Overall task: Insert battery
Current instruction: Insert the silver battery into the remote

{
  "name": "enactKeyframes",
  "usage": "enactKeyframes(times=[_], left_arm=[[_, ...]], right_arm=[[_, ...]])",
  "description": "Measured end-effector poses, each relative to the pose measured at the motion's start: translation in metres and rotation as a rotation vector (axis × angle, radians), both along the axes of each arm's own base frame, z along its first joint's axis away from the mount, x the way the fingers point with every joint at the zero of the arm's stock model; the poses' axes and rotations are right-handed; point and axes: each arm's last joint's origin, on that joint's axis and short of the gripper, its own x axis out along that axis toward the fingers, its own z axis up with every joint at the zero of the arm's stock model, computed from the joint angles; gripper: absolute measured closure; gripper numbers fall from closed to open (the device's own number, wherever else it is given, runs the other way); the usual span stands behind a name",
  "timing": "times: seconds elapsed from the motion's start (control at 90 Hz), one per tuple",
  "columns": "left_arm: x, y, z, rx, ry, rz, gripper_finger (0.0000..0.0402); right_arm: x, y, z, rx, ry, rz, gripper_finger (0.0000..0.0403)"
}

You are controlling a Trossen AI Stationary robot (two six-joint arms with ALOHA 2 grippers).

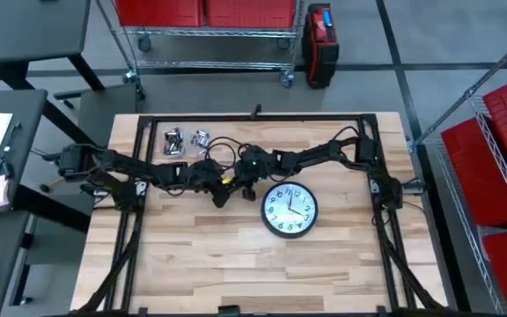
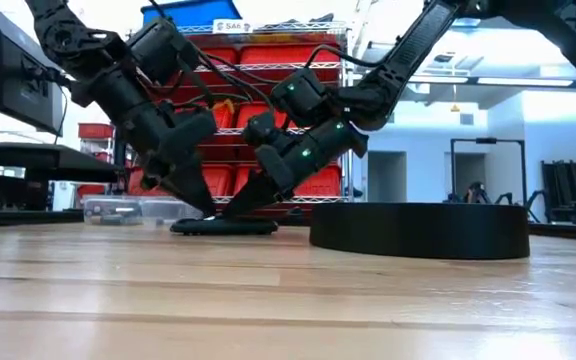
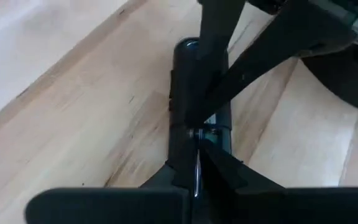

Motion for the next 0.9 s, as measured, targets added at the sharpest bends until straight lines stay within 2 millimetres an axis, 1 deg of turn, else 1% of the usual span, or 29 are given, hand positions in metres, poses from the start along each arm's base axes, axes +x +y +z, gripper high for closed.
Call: enactKeyframes(times=[0.178,0.267,0.422,0.644,0.789,0.9], left_arm=[[0.0,0.0,0.0,0.0,0.003,0.001,0.0398],[0.002,0.0,-0.004,-0.002,-0.001,0.003,0.0398],[0.01,0.001,-0.013,-0.007,-0.023,0.002,0.0398],[0.013,0.001,-0.027,-0.029,0.032,0.006,0.0401],[0.012,-0.001,-0.028,-0.026,0.044,-0.007,0.0401],[0.01,-0.001,-0.016,0.006,0.011,-0.048,0.0401]], right_arm=[[0.0,0.0,0.0,0.0,0.0,0.0,0.0403],[0.0,0.0,0.0,0.0,0.0,0.001,0.0403],[0.0,0.0,0.0,0.0,0.002,0.001,0.0403],[0.0,0.0,-0.001,0.0,0.004,0.0,0.0403],[-0.001,-0.001,0.002,0.0,0.002,-0.003,0.0403],[-0.003,-0.001,0.013,-0.001,-0.005,-0.006,0.0403]])
